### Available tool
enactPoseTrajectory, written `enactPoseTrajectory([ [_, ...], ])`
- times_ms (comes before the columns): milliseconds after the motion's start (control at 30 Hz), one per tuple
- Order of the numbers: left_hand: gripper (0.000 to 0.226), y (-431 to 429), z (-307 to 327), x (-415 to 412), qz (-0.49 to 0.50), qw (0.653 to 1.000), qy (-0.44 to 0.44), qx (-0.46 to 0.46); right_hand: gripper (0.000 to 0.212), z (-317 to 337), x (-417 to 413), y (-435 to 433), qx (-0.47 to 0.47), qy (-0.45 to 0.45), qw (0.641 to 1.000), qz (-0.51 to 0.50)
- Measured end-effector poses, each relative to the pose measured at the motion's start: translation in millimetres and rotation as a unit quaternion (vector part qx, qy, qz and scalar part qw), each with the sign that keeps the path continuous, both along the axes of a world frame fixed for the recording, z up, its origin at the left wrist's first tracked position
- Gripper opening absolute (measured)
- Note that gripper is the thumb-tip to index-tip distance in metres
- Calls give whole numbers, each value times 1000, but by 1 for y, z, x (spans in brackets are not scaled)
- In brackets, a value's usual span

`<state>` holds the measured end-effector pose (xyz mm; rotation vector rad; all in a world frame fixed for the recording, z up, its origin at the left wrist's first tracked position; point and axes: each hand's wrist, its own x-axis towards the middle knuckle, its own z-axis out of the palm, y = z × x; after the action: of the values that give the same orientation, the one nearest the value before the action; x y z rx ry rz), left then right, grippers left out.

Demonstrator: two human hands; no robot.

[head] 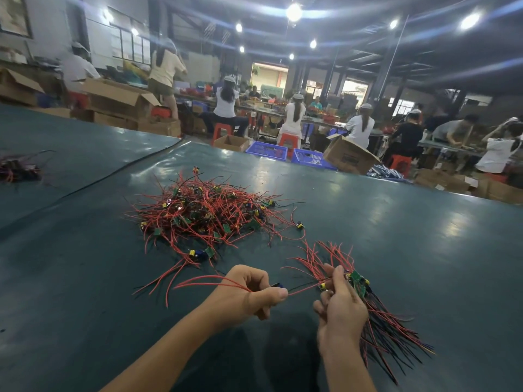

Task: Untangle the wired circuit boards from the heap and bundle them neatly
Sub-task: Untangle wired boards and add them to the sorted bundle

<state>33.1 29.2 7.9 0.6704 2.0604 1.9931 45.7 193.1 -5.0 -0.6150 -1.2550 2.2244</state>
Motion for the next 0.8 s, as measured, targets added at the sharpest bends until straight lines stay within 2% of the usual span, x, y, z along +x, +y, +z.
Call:
enactPoseTrajectory([
  [100,33,2,-2,-2,36,999,16,11,29,-3,4,-13,67,-22,995,70],
  [200,31,2,-3,-3,59,998,31,2,24,-5,9,-31,160,-20,972,170],
  [300,32,1,-7,-6,68,997,37,-22,25,-8,10,-40,176,-6,966,189],
  [367,31,1,-9,-7,54,997,33,-35,25,-8,9,-37,156,-23,973,165],
  [467,34,-2,-5,-6,22,999,28,-35,28,-2,4,-22,67,-44,990,115],
  [567,34,-8,1,-6,5,999,30,-13,24,4,1,2,-39,-32,997,59],
  [633,34,-9,2,-7,5,999,32,1,23,4,2,9,-56,-24,997,51],
  [700,37,-9,1,-9,34,999,22,28,23,3,4,9,-60,-16,997,53],
  [800,38,-12,2,-13,123,989,-42,63,24,4,3,6,-63,3,996,59],
])
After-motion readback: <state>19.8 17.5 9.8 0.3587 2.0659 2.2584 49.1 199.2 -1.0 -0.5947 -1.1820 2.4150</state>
